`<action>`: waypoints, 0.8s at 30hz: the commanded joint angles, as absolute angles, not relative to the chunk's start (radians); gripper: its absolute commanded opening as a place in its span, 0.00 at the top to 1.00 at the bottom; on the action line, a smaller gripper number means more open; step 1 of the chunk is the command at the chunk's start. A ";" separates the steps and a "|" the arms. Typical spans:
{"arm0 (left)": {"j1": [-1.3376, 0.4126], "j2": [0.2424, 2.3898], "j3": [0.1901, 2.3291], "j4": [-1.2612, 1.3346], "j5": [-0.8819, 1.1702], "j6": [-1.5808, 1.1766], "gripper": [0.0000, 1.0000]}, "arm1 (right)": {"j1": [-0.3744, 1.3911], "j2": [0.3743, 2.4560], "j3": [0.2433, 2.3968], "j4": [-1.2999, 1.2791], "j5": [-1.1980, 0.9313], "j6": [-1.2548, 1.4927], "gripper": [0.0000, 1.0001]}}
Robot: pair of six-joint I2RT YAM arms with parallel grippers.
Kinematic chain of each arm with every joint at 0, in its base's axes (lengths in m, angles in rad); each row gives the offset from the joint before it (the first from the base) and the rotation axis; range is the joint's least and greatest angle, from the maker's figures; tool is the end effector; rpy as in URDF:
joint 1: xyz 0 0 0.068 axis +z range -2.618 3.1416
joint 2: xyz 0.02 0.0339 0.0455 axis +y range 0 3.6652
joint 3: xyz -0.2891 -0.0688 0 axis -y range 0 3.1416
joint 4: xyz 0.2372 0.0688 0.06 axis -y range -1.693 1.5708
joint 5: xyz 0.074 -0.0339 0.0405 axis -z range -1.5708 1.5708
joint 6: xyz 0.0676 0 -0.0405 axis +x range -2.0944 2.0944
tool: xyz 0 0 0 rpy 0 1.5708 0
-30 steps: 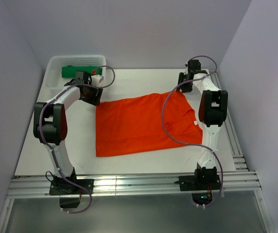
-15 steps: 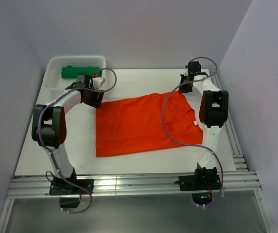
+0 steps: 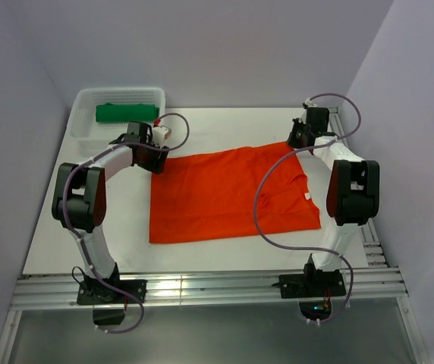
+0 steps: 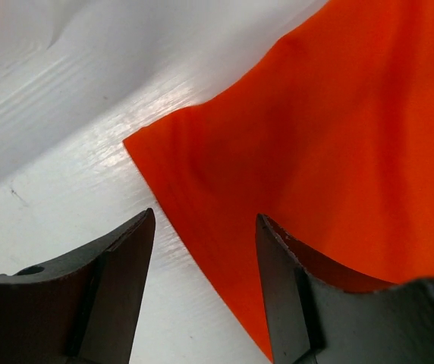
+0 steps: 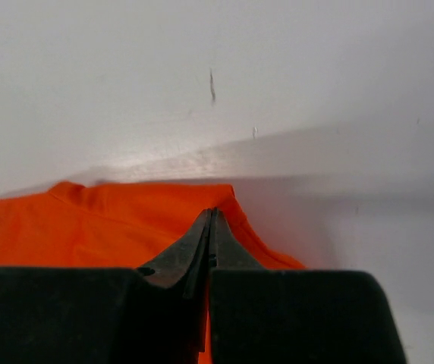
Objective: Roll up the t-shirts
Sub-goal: Fold the tshirt
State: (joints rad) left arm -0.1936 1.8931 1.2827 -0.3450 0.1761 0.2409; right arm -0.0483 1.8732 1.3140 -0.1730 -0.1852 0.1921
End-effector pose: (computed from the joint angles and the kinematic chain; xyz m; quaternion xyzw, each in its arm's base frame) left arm 0.4113 -0.0927 0.1861 0.2306 0.9213 -0.0766 0.3036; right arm 0.4435 -0.0090 0.2206 0.0717 0.9074 0.1134 0.3983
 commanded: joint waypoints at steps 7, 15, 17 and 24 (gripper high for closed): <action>-0.239 1.824 1.282 -0.298 0.156 0.245 0.39 | 0.060 1.714 1.126 0.063 -0.115 0.060 1.00; -0.259 1.821 1.289 -0.302 0.150 0.247 0.39 | 0.188 1.580 0.982 0.017 0.027 -0.029 1.00; -0.261 1.818 1.287 -0.305 0.150 0.247 0.39 | 0.209 1.589 0.997 -0.066 0.090 -0.031 1.00; -0.270 1.804 1.273 -0.302 0.152 0.249 0.39 | 0.270 1.624 1.023 -0.310 0.233 0.027 1.00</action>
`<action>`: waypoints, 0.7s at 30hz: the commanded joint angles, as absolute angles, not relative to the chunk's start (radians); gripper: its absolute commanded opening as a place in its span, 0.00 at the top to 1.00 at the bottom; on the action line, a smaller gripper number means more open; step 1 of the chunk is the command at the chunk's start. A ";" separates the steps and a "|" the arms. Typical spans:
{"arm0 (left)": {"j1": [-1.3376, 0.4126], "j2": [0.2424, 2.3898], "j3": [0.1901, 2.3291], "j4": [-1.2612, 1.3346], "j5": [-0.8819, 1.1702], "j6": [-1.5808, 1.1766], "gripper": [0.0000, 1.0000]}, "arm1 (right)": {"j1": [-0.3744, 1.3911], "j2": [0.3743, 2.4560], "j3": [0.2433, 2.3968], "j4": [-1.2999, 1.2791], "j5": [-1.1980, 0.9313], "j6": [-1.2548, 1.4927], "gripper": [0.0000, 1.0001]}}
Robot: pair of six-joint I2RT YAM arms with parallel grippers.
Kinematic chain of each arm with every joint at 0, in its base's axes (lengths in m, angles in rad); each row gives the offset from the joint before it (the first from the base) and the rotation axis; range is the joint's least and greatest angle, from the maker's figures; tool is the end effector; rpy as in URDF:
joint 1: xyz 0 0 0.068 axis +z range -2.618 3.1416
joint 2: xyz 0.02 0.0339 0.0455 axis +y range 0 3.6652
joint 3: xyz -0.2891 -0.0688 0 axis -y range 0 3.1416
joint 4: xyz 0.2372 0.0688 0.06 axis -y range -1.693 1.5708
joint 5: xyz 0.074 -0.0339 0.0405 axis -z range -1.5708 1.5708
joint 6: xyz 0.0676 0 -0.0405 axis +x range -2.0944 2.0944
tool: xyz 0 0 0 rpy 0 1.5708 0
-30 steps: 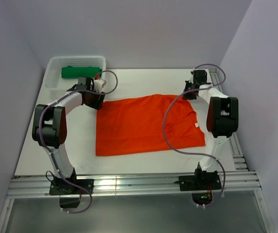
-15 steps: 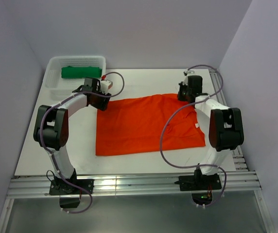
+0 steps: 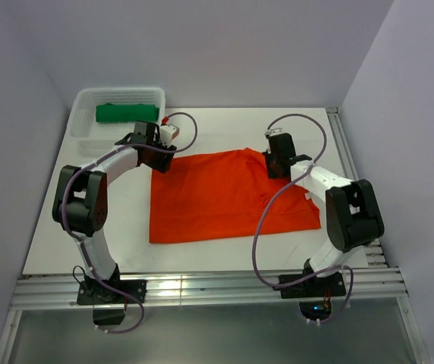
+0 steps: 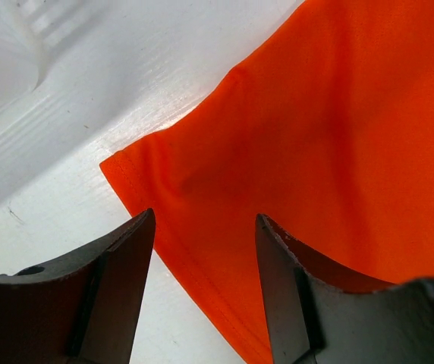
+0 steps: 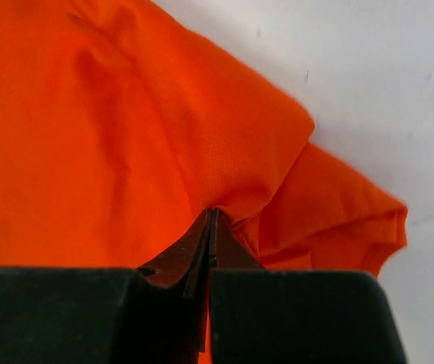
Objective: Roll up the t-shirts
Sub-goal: Fold the tshirt
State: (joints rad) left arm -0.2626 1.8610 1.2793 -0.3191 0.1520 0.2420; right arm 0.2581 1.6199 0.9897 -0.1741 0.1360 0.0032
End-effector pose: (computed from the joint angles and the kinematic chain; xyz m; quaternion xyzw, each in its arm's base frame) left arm 0.4042 -0.1193 0.1999 0.2592 0.9056 -0.0751 0.3271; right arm 0.3494 0.0828 0.2094 -0.0924 0.9210 -0.0139 0.3781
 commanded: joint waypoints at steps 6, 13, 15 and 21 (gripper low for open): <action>-0.273 1.815 1.273 -0.311 0.164 0.250 0.39 | 0.278 1.579 0.982 -0.388 0.187 0.066 1.00; -0.287 1.809 1.253 -0.301 0.152 0.256 0.39 | 0.290 1.575 0.977 -0.478 0.138 0.129 1.00; -0.288 1.815 1.259 -0.305 0.150 0.255 0.39 | 0.291 1.589 0.983 -0.509 0.156 0.162 0.96; -0.293 1.806 1.246 -0.298 0.140 0.259 0.39 | 0.256 1.484 0.957 -0.407 -0.088 0.184 0.67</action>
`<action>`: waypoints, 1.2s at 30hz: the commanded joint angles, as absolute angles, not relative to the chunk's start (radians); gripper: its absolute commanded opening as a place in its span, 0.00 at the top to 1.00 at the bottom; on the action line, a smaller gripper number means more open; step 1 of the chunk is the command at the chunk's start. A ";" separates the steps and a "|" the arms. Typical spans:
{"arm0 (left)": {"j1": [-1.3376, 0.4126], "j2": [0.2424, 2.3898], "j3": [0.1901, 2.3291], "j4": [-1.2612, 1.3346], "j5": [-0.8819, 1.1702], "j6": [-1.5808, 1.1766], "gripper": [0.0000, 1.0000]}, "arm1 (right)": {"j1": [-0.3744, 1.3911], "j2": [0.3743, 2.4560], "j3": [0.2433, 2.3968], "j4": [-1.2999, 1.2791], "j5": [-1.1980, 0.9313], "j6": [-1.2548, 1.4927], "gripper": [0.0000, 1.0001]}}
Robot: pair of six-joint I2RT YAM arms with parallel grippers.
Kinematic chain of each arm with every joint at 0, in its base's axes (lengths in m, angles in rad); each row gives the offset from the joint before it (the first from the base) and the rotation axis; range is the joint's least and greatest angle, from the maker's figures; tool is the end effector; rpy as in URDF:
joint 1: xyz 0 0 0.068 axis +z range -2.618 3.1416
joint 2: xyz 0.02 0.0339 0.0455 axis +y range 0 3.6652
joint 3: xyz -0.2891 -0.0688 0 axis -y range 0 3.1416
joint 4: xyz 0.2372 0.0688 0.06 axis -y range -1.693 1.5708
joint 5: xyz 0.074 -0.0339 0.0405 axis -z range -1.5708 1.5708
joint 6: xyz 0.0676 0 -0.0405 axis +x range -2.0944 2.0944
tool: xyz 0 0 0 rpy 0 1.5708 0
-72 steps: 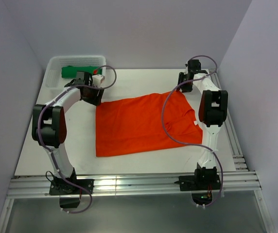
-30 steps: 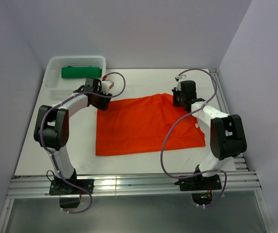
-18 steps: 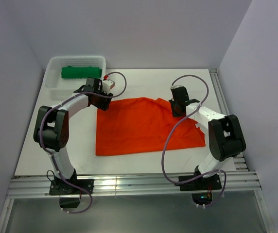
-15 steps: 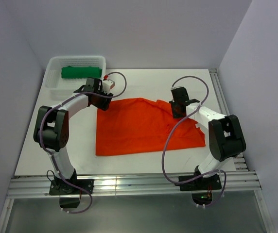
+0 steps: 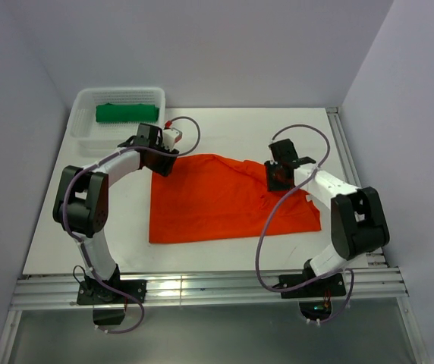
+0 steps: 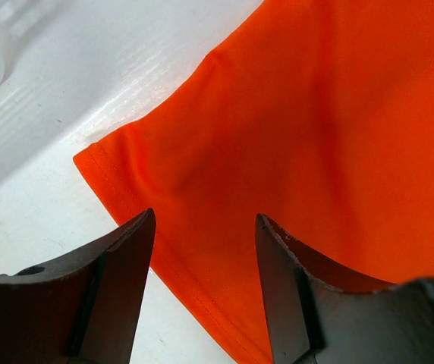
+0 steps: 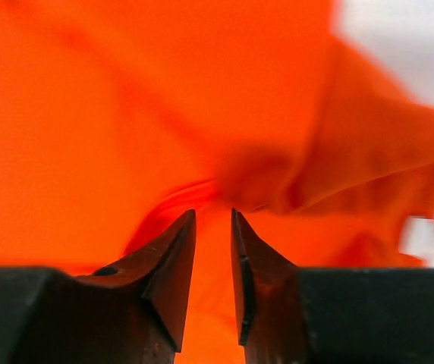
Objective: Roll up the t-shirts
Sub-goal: Fold the tshirt
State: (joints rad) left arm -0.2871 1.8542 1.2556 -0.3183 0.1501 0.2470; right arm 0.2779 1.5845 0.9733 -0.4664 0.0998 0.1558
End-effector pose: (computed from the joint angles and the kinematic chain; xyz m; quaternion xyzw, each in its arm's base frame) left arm 0.3964 -0.1276 0.1952 0.2724 0.9045 -0.0774 0.3188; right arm 0.3091 0.0812 0.1912 -0.0469 0.9675 0.0052 0.2485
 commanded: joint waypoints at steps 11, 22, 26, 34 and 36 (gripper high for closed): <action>-0.293 1.795 1.232 -0.295 0.127 0.261 0.39 | 0.025 1.566 1.031 -0.310 -0.320 0.333 0.68; -0.293 1.795 1.226 -0.293 0.118 0.264 0.39 | -0.061 1.692 1.043 -0.276 -0.379 0.365 0.62; -0.295 1.802 1.229 -0.293 0.118 0.262 0.39 | -0.081 1.692 1.034 -0.264 -0.379 0.371 0.61; -0.295 1.798 1.221 -0.285 0.107 0.262 0.40 | -0.117 1.733 1.057 -0.247 -0.382 0.379 0.61; -0.295 1.801 1.223 -0.287 0.106 0.262 0.40 | -0.117 1.749 1.068 -0.253 -0.402 0.377 0.61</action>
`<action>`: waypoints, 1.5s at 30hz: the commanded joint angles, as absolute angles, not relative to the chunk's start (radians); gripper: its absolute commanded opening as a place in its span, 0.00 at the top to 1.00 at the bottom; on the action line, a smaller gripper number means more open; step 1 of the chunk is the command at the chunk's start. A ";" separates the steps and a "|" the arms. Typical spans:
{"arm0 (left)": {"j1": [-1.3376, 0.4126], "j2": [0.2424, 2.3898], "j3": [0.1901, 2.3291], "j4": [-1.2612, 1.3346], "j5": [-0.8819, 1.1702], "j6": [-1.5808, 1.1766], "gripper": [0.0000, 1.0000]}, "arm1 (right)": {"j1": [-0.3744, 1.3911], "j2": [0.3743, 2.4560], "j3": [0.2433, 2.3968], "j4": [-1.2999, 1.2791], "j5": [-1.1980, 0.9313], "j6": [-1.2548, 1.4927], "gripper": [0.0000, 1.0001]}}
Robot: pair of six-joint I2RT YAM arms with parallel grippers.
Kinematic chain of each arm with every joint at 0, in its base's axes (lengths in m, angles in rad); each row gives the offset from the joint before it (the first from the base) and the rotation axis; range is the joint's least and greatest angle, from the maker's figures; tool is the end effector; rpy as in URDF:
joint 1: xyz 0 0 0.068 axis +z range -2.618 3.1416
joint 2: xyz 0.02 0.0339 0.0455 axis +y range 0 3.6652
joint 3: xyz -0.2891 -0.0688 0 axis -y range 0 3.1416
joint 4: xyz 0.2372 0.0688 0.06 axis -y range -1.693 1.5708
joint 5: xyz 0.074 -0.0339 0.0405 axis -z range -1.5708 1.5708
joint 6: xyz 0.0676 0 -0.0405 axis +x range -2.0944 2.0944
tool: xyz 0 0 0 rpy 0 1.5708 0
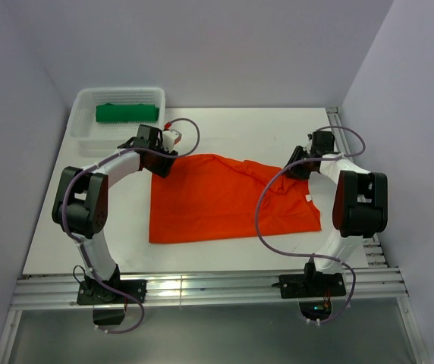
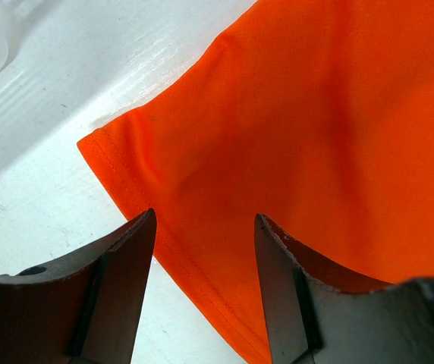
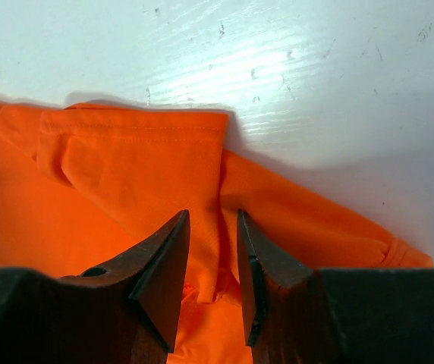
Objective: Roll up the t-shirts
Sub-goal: Fold the tshirt
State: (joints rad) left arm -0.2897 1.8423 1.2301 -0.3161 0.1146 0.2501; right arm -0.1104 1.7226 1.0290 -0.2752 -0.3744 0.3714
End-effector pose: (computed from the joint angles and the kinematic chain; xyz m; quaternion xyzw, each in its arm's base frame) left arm 0.3914 -0.1247 0.1918 0.2700 0.9082 -0.0606 0.3141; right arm 0.3625 -0.0153 0.1809 0.1703 0.9244 0.2141 0.2657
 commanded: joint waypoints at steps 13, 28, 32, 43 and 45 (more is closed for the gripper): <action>-0.295 1.802 1.223 -0.285 0.106 0.264 0.40 | -0.106 1.766 1.072 -0.241 -0.466 0.367 0.65; -0.295 1.802 1.220 -0.282 0.098 0.270 0.40 | -0.077 1.852 1.239 -0.245 -0.554 0.313 1.00; -0.295 1.799 1.218 -0.281 0.097 0.268 0.40 | -0.008 1.735 1.185 -0.206 -0.568 0.226 1.00; -0.295 1.798 1.212 -0.276 0.095 0.270 0.40 | 0.161 1.620 0.970 -0.301 -0.355 0.196 1.00; -0.295 1.799 1.209 -0.275 0.097 0.272 0.40 | 0.160 1.608 0.937 -0.328 -0.264 0.230 1.00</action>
State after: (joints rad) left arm -0.2897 1.8423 1.2156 -0.2970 0.1059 0.2539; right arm 0.1631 1.6573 0.9714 -0.2775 -0.4042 0.1989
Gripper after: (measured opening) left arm 0.603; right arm 0.007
